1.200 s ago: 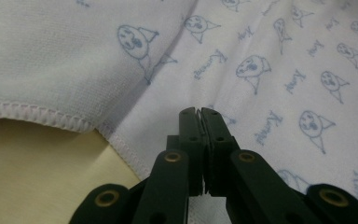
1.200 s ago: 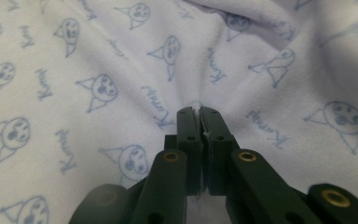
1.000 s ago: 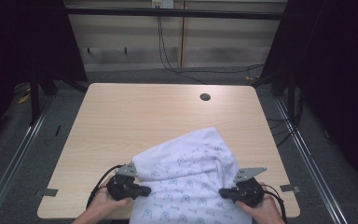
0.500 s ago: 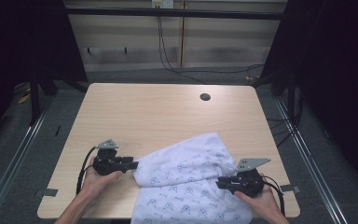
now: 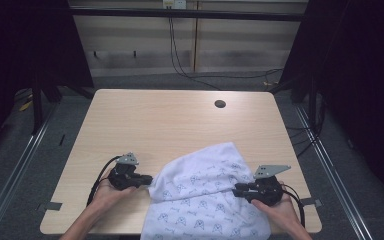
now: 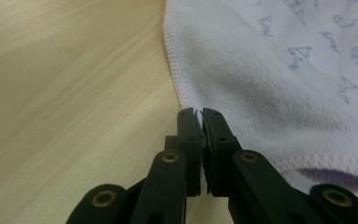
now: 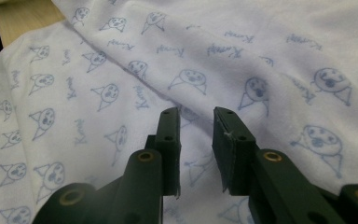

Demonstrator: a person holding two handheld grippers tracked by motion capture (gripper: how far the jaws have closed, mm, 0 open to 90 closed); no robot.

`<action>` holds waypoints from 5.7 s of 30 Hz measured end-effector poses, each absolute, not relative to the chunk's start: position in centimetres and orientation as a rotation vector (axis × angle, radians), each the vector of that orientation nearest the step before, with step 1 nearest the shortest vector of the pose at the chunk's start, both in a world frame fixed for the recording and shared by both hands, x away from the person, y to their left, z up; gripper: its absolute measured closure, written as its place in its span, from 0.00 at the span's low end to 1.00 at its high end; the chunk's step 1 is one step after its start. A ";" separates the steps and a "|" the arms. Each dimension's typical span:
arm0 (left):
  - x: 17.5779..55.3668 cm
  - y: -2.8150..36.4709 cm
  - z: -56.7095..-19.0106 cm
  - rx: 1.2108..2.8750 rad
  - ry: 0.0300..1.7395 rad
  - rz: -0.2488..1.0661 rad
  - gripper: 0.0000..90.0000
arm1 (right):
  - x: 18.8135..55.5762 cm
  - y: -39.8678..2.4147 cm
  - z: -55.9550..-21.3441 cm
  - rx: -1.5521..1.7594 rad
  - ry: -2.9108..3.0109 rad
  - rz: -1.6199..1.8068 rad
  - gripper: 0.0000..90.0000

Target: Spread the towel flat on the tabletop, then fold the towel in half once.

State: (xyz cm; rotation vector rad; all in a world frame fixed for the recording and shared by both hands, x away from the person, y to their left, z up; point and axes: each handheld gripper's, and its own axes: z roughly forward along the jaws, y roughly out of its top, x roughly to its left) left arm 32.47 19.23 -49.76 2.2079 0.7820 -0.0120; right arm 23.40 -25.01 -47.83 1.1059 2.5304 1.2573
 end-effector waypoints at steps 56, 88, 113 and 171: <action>39.4 11.8 -50.5 2.184 0.741 0.098 0.89 | 34.2 -29.9 -49.0 1.398 2.236 1.145 0.75; 31.9 18.2 -50.3 2.169 0.776 -0.029 0.91 | 28.2 -26.4 -49.9 1.258 2.470 1.085 0.98; 34.3 20.4 -48.9 2.071 0.899 0.049 0.52 | 34.7 -29.4 -48.8 1.356 2.256 1.173 0.64; 38.5 21.1 -45.3 1.969 0.834 0.087 0.96 | 35.4 -29.1 -45.0 1.294 2.230 1.452 0.96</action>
